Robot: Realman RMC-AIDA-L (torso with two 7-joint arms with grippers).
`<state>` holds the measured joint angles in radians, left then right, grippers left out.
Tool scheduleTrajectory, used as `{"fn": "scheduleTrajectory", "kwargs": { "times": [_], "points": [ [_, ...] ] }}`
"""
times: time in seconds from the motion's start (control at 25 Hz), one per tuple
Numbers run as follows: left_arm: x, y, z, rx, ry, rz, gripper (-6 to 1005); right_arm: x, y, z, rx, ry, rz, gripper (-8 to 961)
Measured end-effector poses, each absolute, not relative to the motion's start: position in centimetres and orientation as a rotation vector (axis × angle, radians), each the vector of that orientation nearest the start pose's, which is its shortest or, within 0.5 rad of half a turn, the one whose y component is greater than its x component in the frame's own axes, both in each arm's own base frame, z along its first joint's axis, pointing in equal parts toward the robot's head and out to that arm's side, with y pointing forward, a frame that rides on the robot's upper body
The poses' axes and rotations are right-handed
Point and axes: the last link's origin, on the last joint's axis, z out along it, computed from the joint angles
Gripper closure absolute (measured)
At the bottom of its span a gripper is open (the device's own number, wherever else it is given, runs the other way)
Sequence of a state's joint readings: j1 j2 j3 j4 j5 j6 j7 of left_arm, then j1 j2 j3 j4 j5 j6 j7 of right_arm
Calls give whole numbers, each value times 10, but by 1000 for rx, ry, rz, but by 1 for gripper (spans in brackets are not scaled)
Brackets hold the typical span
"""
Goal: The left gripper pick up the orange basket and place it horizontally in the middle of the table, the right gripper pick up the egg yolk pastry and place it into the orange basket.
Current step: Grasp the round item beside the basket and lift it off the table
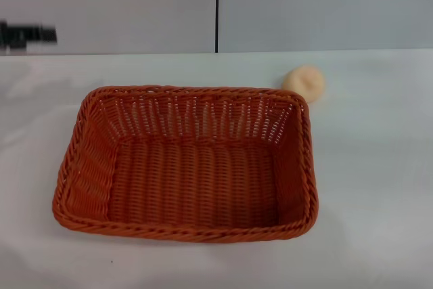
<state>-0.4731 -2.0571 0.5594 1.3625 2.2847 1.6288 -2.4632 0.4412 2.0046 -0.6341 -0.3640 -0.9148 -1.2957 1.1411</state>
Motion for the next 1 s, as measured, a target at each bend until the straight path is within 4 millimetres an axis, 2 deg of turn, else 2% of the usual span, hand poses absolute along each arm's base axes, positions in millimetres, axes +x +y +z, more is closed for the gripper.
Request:
{"fn": "scheduleTrajectory", "kwargs": {
  "times": [0.04, 0.08, 0.12, 0.16, 0.2, 0.28, 0.32, 0.36, 0.44, 0.48, 0.52, 0.56, 0.6, 0.64, 0.68, 0.72, 0.84, 0.88, 0.92, 1.0],
  "points": [
    [-257, 347, 142, -2129, -1328, -554, 232, 321, 362, 114, -1572, 780, 1299, 287],
    [-257, 349, 143, -2133, -1289, -591, 232, 318, 366, 121, -1709, 864, 1274, 287],
    [-255, 353, 144, -2140, -1203, -670, 233, 318, 366, 121, -1709, 864, 1274, 287],
    [-252, 355, 144, -2147, -1134, -730, 233, 315, 369, 124, -1785, 903, 1243, 287],
    [-252, 355, 144, -2147, -1134, -730, 233, 313, 371, 127, -1859, 941, 1199, 287],
    [-247, 358, 149, -2122, -923, -943, 234, 299, 376, 133, -2063, 1043, 1059, 288],
    [-246, 358, 151, -2107, -863, -1004, 234, 299, 376, 133, -2063, 1043, 1059, 288],
    [-245, 358, 151, -2089, -794, -1074, 235, 293, 377, 135, -2133, 1067, 1003, 288],
    [-242, 357, 152, -2055, -682, -1174, 235, 281, 381, 136, -2258, 1115, 877, 288],
    [-240, 356, 152, -2034, -607, -1224, 235, 269, 387, 135, -2372, 1157, 719, 288],
    [-240, 355, 152, -2024, -578, -1244, 236, 269, 387, 135, -2372, 1157, 719, 288],
    [-237, 354, 151, -2009, -509, -1280, 236, 261, 392, 128, -2475, 1200, 515, 288],
    [-236, 354, 150, -1996, -468, -1306, 238, 261, 392, 128, -2475, 1200, 515, 288],
    [-236, 354, 150, -1996, -468, -1306, 240, 257, 394, 125, -2515, 1208, 426, 287],
    [-234, 354, 147, -1976, -423, -1342, 242, 250, 400, 119, -2570, 1196, 265, 287],
    [-234, 354, 147, -1976, -423, -1342, 242, 250, 400, 119, -2570, 1196, 265, 287],
    [-233, 355, 134, -1955, -371, -1382, 243, 238, 411, 109, -2609, 1140, 91, 287],
    [-234, 355, 127, -1941, -354, -1391, 243, 233, 417, 100, -2615, 1103, 0, 287],
    [-234, 355, 127, -1941, -354, -1391, 243, 233, 417, 100, -2615, 1103, 0, 287],
    [-235, 355, 120, -1920, -338, -1408, 242, 229, 422, 87, -2619, 1068, -79, 287]
  ]
}}
